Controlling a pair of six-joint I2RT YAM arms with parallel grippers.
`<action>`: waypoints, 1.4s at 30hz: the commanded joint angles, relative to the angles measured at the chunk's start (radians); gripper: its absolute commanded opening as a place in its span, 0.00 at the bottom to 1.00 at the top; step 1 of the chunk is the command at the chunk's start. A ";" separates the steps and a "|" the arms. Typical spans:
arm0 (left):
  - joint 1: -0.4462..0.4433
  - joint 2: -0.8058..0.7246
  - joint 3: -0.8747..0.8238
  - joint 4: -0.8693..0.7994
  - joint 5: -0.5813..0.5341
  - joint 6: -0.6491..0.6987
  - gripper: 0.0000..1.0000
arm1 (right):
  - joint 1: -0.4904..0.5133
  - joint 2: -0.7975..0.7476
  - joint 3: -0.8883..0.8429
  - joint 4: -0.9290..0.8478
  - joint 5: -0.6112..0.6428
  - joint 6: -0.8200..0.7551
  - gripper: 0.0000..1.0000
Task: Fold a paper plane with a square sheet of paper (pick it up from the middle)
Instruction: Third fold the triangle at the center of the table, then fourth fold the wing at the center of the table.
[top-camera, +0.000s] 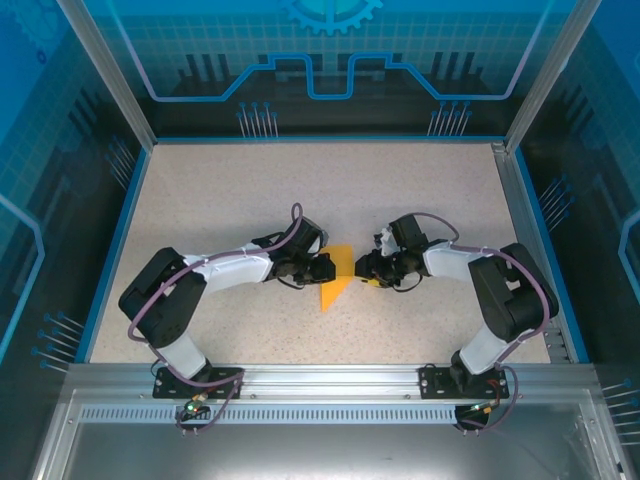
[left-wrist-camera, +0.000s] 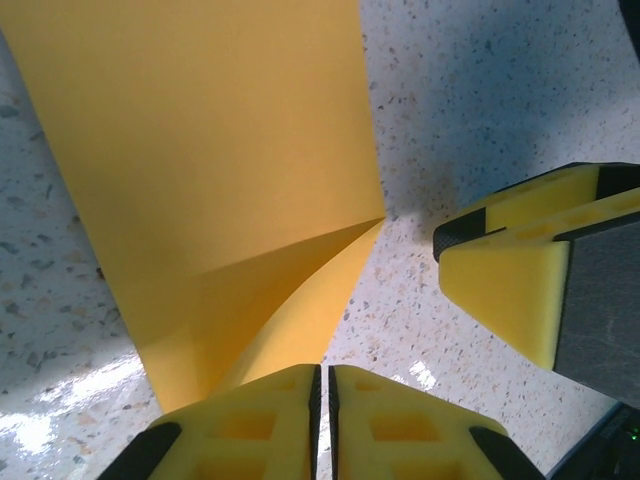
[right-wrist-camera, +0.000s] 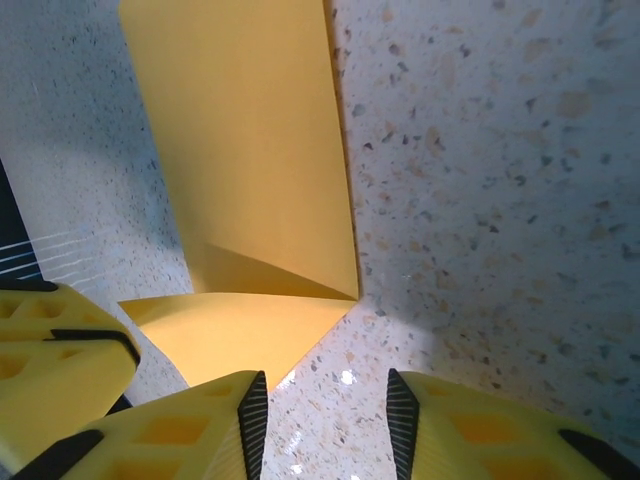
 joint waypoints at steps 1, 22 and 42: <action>0.005 -0.009 0.025 -0.016 0.005 0.028 0.15 | -0.007 -0.049 -0.027 0.018 0.022 0.028 0.41; 0.004 -0.116 -0.015 -0.053 0.013 0.036 0.20 | 0.076 -0.139 -0.085 0.077 0.131 0.092 0.48; 0.003 -0.038 0.010 -0.034 -0.002 0.037 0.12 | 0.080 -0.041 0.007 0.065 0.052 0.060 0.50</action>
